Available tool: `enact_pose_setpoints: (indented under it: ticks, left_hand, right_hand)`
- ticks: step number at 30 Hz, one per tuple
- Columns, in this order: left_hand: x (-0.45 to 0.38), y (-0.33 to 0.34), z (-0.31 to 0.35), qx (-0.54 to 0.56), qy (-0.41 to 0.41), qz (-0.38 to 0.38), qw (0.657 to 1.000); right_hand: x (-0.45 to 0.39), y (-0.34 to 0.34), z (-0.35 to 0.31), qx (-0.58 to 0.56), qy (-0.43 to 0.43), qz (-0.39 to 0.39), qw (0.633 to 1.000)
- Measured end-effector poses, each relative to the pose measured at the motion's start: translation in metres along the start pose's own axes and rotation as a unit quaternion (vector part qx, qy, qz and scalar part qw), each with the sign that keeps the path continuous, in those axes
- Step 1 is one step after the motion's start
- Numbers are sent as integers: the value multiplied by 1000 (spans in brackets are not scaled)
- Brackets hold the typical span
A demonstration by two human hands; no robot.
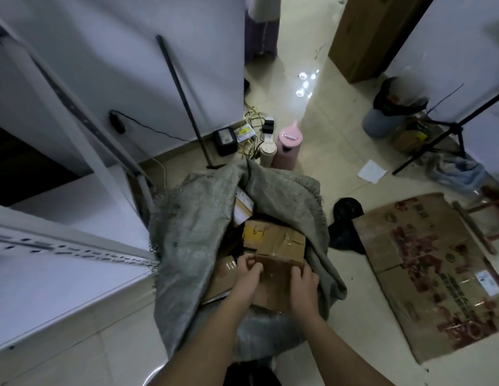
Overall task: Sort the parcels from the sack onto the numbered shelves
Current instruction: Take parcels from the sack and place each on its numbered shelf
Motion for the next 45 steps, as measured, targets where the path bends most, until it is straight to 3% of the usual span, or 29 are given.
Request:
enact_pose_setpoints:
  ticks: [7,11,16,22,25,28,30,32,33,35,38,41,45]
  left_hand:
    - [60,-38,43,-4,68,4,998]
    - [92,-54,63,-12,104,77,992]
    - [117,-64,79,-14,66,142,988]
    - [132,-87,81,44,26,185,981]
    - [136,-101,80,44,-8,189,981]
    - [140,-112,80,106,-17,114,988]
    - [146,-118,81,151,-6,79,985]
    - [145,-123,77,194,1,67,979]
    - [145,-125,76,213,8,67,975]
    - [147,-123,75,249,19,82,965]
    - [151,-112,75,279,36,61,958]
    - [160,-102,76,266,64,37,961]
    - [176,-100,76,197,80,-45,976]
  right_hand:
    - [40,1,-75,-54,9,-52,997]
    - [56,9,-97,-165,7,-108,980]
    - [90,24,-133,-240,32,-157,957]
    - [124,28,-161,-213,26,-282,935]
    - [124,33,-169,-140,6,-326,935]
    - [122,25,-176,-32,-107,-269,957]
    - [116,4,-177,0,-187,-105,977]
    - [110,-20,-177,-34,-177,45,983]
    - [104,-22,-176,-90,-129,58,986]
    - [103,-20,-172,-204,10,-31,978]
    - [112,-5,-161,-231,149,-224,935]
    - [119,8,-159,-257,145,-281,913]
    - [116,8,-163,-291,49,-231,927]
Point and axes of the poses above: each hand's wrist, its own x-axis away from the middle knuckle, its own y-axis out of the palm, z = x × y, the point moved 2 cm from there along -x, towards the middle knuckle, and after that the axes turned 14 degrees about -x, right-handed, at the moved point
